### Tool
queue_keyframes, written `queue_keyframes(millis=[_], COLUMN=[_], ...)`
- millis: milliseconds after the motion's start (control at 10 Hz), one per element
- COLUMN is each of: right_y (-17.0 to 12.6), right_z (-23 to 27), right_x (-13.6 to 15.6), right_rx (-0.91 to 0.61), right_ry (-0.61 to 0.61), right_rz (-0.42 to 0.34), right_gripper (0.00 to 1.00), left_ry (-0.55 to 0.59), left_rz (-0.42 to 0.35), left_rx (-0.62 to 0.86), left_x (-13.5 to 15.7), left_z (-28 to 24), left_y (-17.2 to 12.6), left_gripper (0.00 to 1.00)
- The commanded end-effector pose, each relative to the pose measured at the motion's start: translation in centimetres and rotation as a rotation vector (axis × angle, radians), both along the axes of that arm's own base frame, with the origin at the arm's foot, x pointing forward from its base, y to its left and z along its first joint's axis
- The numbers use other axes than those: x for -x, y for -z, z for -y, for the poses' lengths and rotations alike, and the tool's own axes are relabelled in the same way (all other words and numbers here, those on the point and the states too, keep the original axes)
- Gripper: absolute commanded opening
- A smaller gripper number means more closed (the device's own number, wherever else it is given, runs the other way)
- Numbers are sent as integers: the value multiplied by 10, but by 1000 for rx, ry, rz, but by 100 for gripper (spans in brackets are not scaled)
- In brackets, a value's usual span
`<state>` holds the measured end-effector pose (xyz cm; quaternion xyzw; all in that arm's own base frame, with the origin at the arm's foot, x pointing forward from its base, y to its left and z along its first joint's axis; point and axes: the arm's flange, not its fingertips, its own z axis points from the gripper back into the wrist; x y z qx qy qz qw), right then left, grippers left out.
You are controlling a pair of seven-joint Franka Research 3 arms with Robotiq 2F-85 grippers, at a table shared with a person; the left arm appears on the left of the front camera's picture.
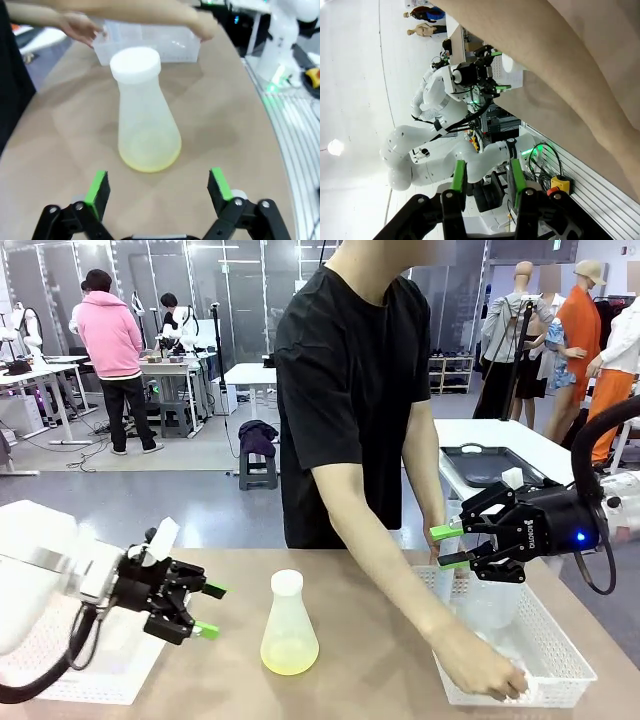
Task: Prepare the solutions needed for the experiment.
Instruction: When the human places the Big flask in the center of the table, pick up the Big flask and place it in the left Organizing basket.
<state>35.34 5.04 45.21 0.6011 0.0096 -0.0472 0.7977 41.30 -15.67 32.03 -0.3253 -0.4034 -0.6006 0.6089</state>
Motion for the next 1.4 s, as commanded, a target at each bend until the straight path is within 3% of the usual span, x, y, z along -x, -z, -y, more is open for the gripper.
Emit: queue_keyframes(millis=[0, 500, 800, 1300], right_y=[-1, -1, -1, -1], right_z=[0, 0, 0, 0], right_x=[1, 1, 1, 1], right_rx=[-5, -5, -5, -5], right_ry=[-1, -1, -1, -1], right_rz=[5, 5, 5, 5], right_gripper=[44, 44, 44, 44], left_ry=[9, -44, -17, 26], left_rz=[42, 52, -20, -60], left_rx=[71, 154, 187, 283], left_x=[-12, -25, -33, -41], left_z=[22, 61, 80, 96], left_y=[22, 41, 50, 50], left_gripper=[100, 100, 100, 100])
